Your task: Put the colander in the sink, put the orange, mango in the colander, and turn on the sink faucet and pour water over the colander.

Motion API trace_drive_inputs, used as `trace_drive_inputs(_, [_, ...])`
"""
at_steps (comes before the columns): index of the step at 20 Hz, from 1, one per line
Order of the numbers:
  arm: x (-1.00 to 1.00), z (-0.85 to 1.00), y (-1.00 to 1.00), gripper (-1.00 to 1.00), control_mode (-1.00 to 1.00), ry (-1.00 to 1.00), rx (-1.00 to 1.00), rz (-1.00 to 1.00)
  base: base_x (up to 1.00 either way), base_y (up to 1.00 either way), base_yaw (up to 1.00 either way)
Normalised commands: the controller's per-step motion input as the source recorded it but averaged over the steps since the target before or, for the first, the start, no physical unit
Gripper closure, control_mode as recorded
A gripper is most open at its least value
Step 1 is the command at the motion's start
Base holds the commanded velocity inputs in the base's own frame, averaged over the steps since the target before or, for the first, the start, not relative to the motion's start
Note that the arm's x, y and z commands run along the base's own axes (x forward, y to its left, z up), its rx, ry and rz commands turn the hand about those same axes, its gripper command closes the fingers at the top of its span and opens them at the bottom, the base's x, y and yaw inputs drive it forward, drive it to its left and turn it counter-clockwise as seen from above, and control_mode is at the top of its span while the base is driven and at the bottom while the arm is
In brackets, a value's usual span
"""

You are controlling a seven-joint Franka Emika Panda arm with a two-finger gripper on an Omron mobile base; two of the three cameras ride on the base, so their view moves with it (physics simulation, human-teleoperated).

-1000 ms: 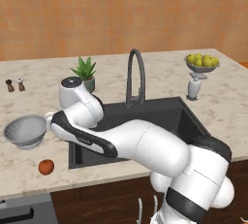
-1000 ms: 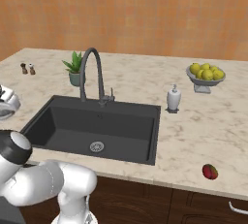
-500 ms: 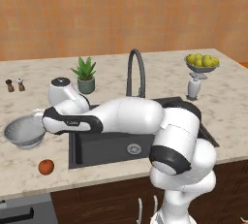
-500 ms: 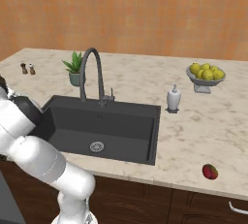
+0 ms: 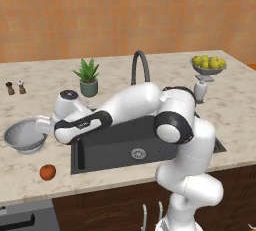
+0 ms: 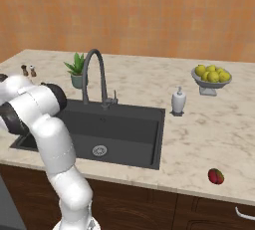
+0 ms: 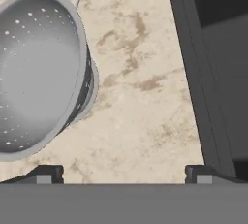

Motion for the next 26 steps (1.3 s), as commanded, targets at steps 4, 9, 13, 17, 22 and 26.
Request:
trace_drive_inputs(4, [0.33,-0.01,0.43,-1.0,-1.0,0.01,0.0,-0.08,0.0,0.0,0.0])
trace_drive_inputs(9, [0.32,0.03,0.41,-1.0,-1.0,0.0,0.0,-0.08,0.0,0.0,0.0])
trace_drive_inputs(13, [0.22,0.37,0.16,-1.0,-1.0,0.0,0.02,-0.05,0.0,0.0,0.0])
trace_drive_inputs(17, [0.09,0.71,0.0,-1.0,-1.0,0.02,0.07,0.0,0.0,0.0,0.0])
trace_drive_inputs(22, [0.16,1.0,0.08,-1.0,-1.0,0.03,0.09,0.0,0.0,0.0,0.0])
trace_drive_inputs(26, [0.28,0.7,0.33,-1.0,-1.0,0.13,0.02,0.0,0.0,0.0,0.0])
